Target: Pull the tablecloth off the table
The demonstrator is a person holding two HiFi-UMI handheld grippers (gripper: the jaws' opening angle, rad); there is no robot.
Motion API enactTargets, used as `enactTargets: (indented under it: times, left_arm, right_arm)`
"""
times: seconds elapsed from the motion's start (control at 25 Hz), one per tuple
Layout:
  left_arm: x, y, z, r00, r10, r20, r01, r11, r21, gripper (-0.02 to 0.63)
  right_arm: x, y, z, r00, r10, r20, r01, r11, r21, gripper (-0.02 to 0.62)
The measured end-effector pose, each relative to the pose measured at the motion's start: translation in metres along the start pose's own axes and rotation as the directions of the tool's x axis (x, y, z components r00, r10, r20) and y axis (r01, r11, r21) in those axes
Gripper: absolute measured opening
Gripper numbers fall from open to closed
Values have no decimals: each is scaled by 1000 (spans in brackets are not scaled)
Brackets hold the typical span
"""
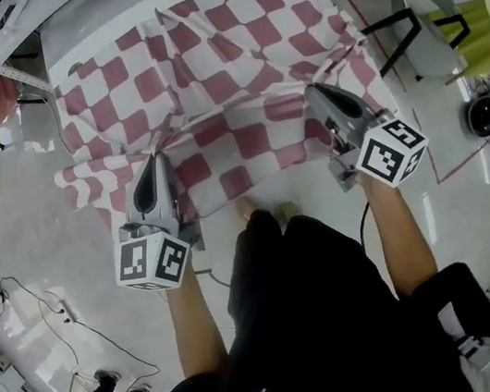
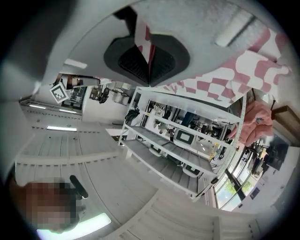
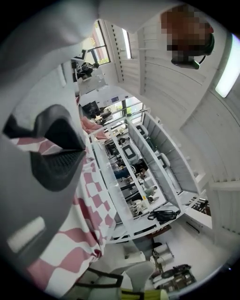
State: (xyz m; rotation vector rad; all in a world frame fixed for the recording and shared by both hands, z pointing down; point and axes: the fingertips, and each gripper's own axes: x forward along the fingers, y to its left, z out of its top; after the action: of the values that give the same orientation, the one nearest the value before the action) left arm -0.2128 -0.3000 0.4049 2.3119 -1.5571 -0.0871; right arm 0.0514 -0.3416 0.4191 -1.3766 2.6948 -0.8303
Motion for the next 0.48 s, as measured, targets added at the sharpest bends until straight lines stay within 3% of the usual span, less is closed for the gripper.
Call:
enactTargets:
  times: [0.24,0.48]
  left_arm:
    - [-54,-47,28,994,70,85,-75,996,52,11]
    - [-130,-129,48,970,118,215,-132,990,51,11]
  right_arm:
    - [-56,42,14,986,150,75,-147,988,-45,3]
    - [-153,70,35,954,255,157,-245,966,-78,3]
